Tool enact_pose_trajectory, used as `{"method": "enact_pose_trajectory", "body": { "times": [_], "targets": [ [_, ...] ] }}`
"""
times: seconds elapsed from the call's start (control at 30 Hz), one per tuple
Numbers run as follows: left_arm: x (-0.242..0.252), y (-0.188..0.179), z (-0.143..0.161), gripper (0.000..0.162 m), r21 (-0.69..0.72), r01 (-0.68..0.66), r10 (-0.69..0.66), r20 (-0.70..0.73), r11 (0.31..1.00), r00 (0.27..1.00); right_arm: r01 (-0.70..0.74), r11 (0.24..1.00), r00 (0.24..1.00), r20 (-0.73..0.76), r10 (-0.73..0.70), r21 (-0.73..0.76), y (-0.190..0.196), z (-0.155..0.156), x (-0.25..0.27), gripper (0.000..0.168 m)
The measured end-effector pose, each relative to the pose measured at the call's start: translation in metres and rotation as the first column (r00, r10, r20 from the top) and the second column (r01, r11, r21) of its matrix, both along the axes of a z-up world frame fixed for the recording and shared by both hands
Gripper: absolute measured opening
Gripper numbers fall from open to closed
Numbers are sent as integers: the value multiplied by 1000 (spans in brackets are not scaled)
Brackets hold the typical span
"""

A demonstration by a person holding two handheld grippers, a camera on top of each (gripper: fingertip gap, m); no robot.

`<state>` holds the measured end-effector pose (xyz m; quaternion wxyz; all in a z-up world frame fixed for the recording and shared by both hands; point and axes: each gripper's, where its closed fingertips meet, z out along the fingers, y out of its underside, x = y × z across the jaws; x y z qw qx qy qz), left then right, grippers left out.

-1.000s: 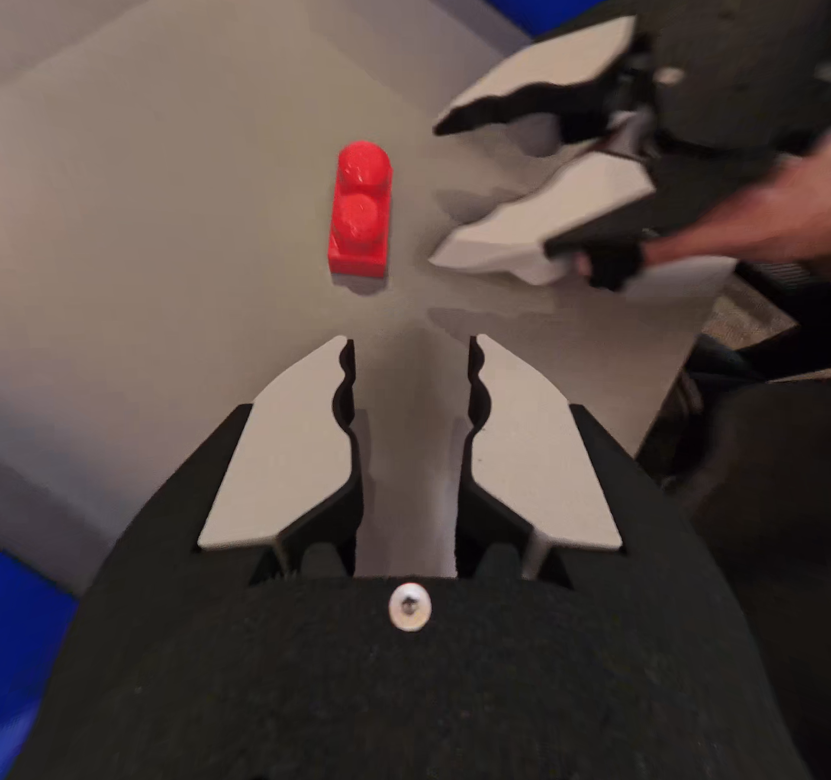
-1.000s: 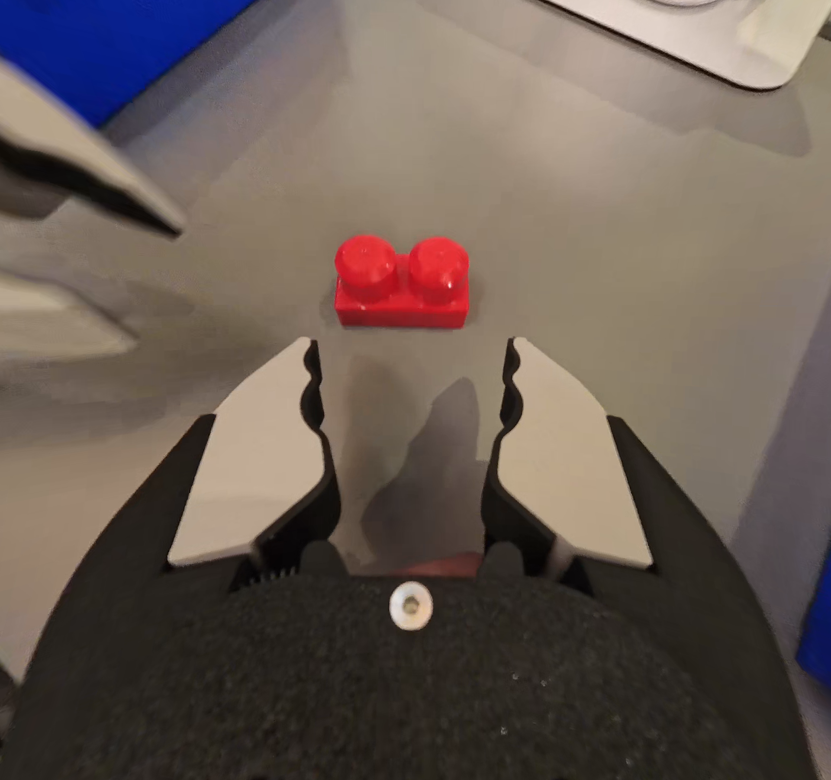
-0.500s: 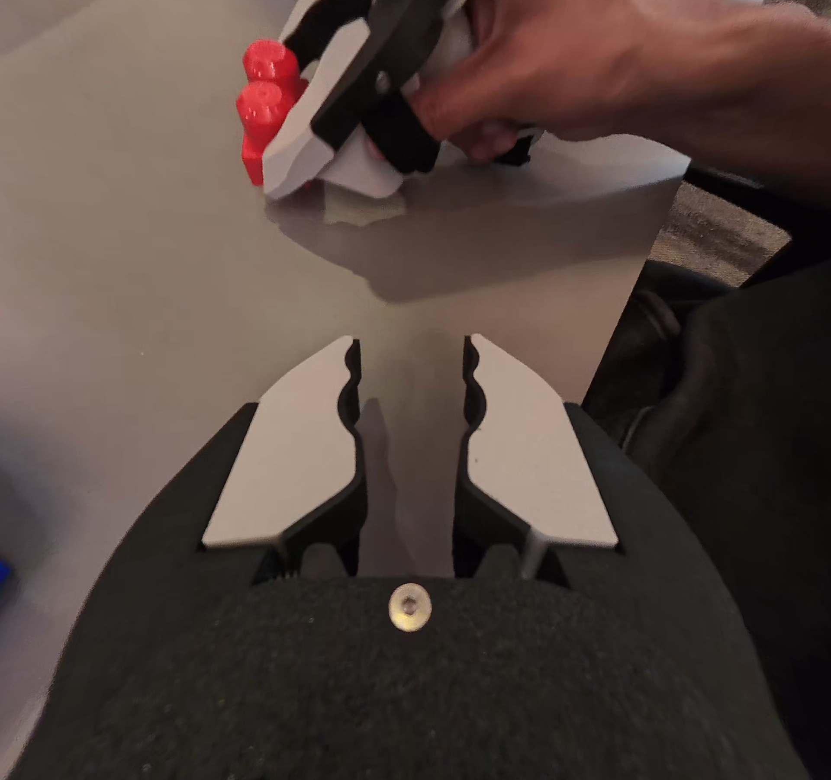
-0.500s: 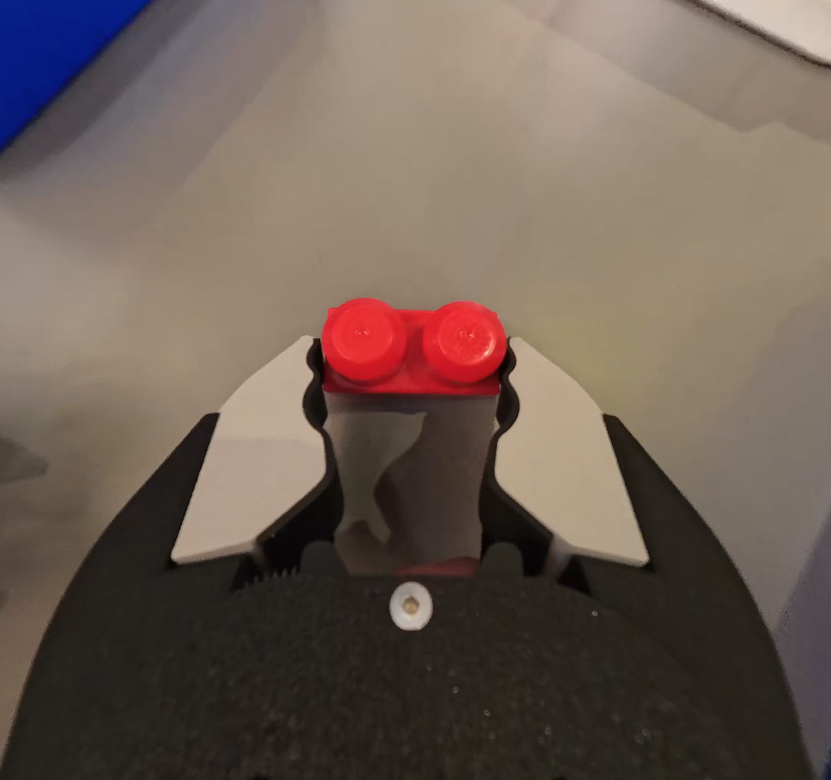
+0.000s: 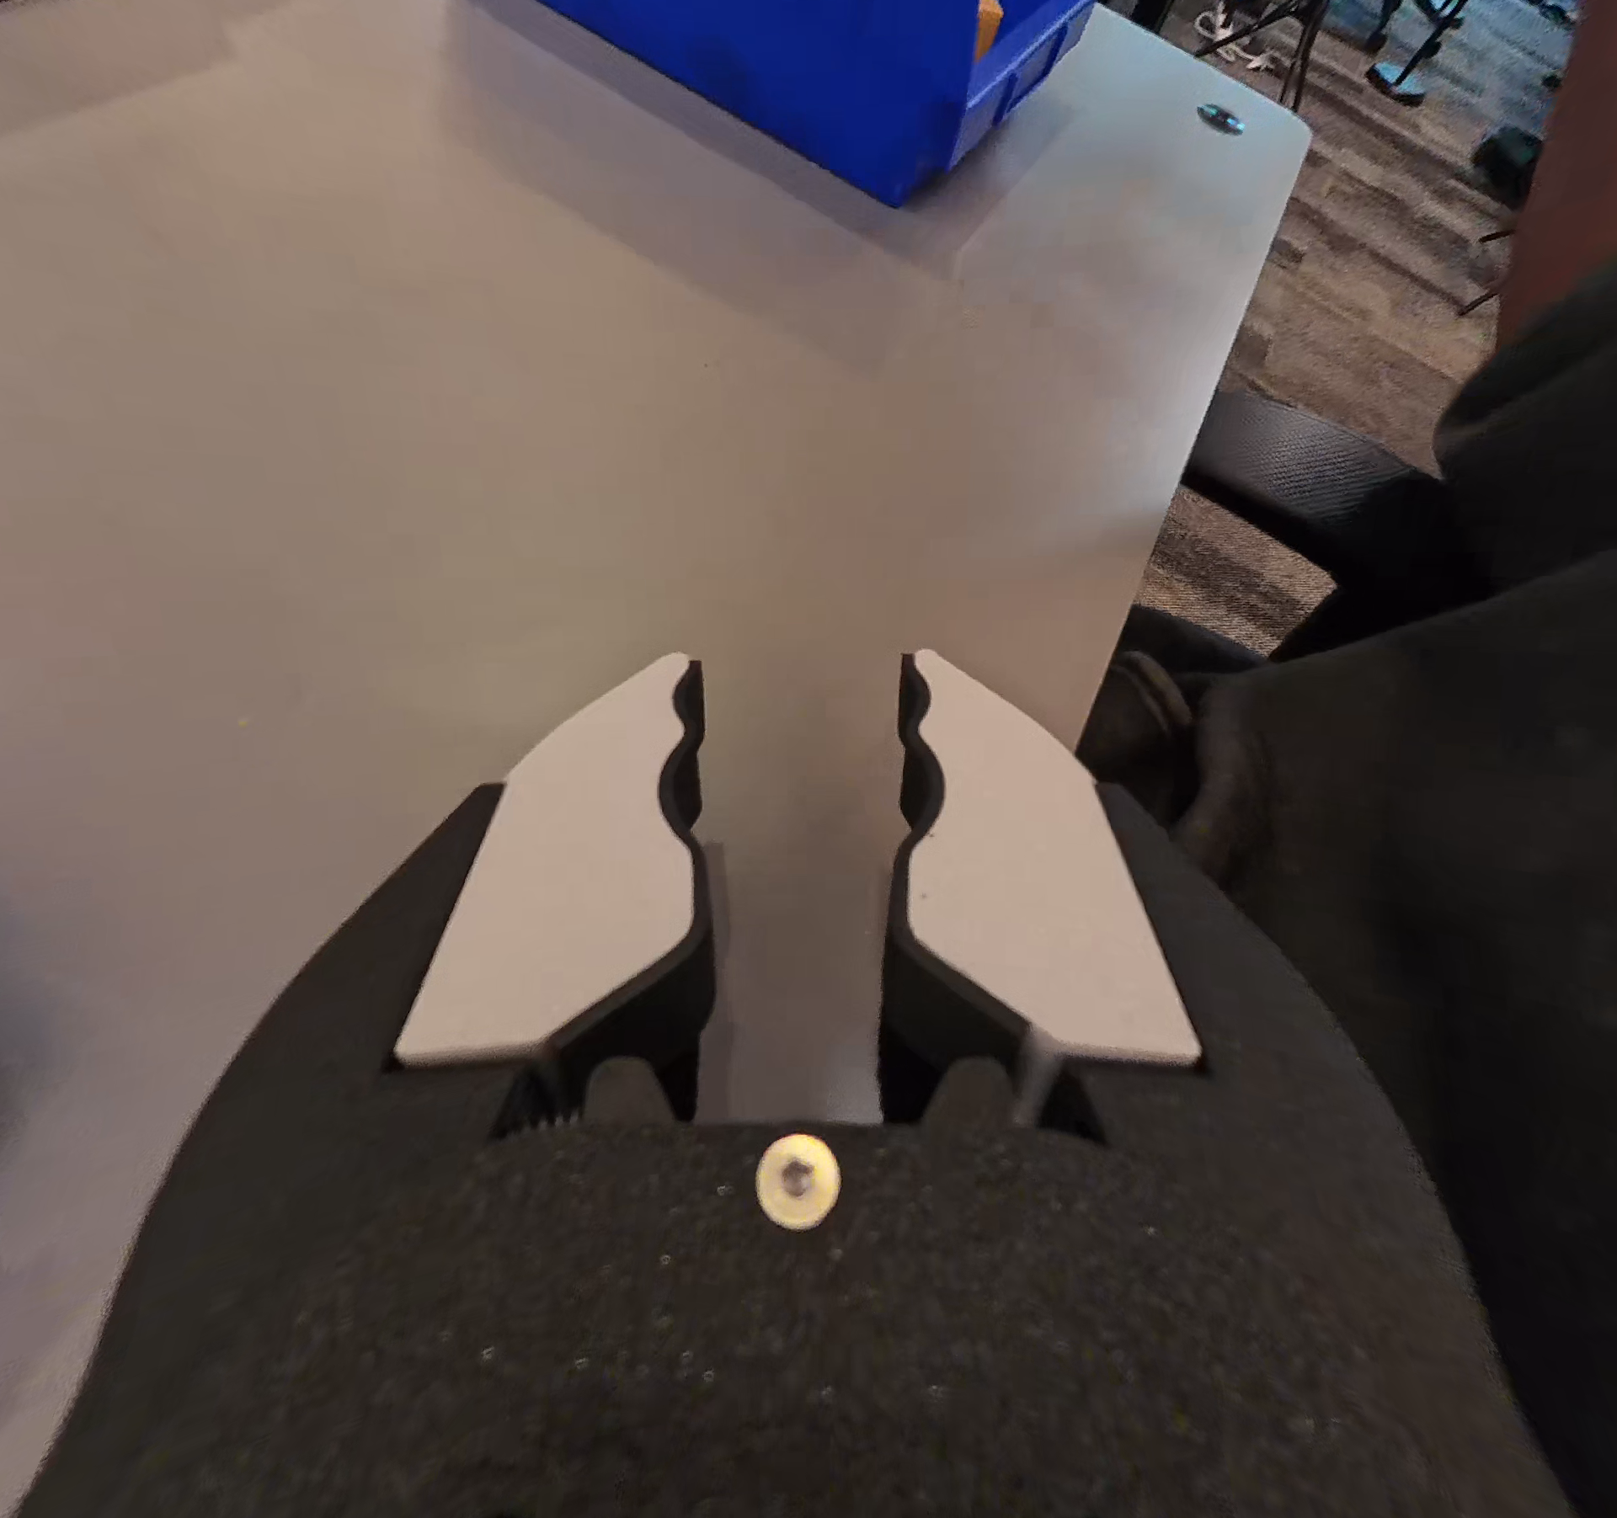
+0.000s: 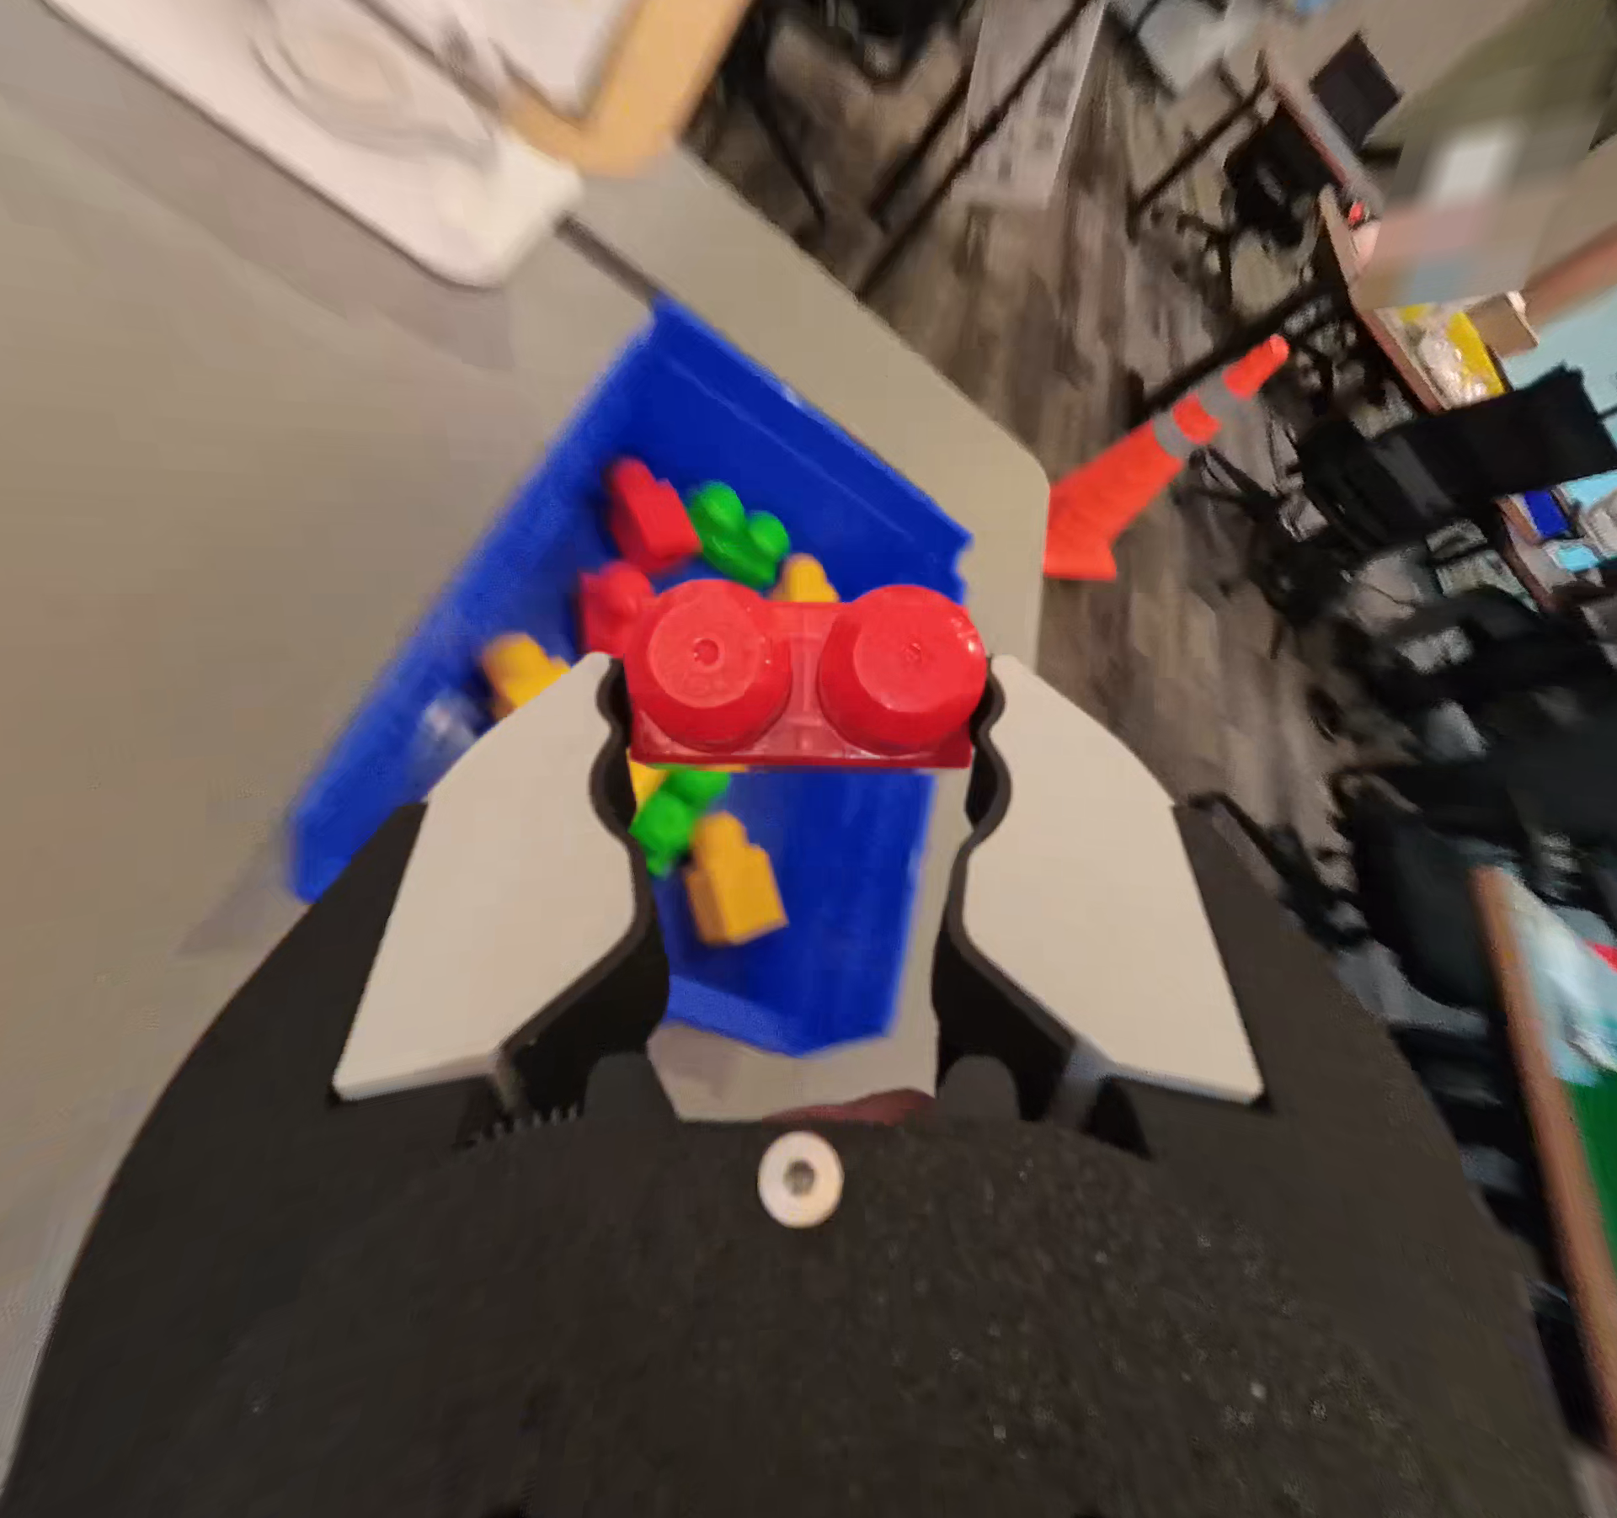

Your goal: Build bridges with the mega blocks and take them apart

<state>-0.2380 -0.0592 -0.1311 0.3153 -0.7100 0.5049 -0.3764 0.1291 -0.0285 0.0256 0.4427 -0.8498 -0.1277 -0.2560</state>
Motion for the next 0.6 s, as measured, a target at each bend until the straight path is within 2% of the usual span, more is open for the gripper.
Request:
{"method": "enact_pose_trajectory", "body": {
  "times": [0.07, 0.13, 0.23, 0.3, 0.4, 0.6],
  "targets": [
    [2, -4, -2, 42, 3, 16, -16, -12, 1000, 1000, -9, 984, 996, 83, 24, -175, 0, -18, 30, 75],
    [2, -5, -3, 42, 34, 20, -18, -36, 999, 999, -55, 918, 984, 132, 116, -394, 5, -51, 50, 75],
    [3, -9, -1, 42, 63, 30, -28, -44, 998, 999, -51, 720, 947, 195, 255, -692, 13, -99, 78, 75],
    [5, -12, 2, 42, 64, 35, -32, -34, 997, 999, -48, 562, 939, 154, 306, -826, 16, -127, 90, 75],
    [5, -15, 2, 42, 50, 42, -40, -34, 998, 999, -13, 401, 917, 149, 370, -916, 26, -150, 108, 75],
    [0, -15, 3, 42, 63, 30, -27, -44, 998, 999, 67, 161, 900, 130, 417, -985, 28, -183, 125, 75]
  ]
}}
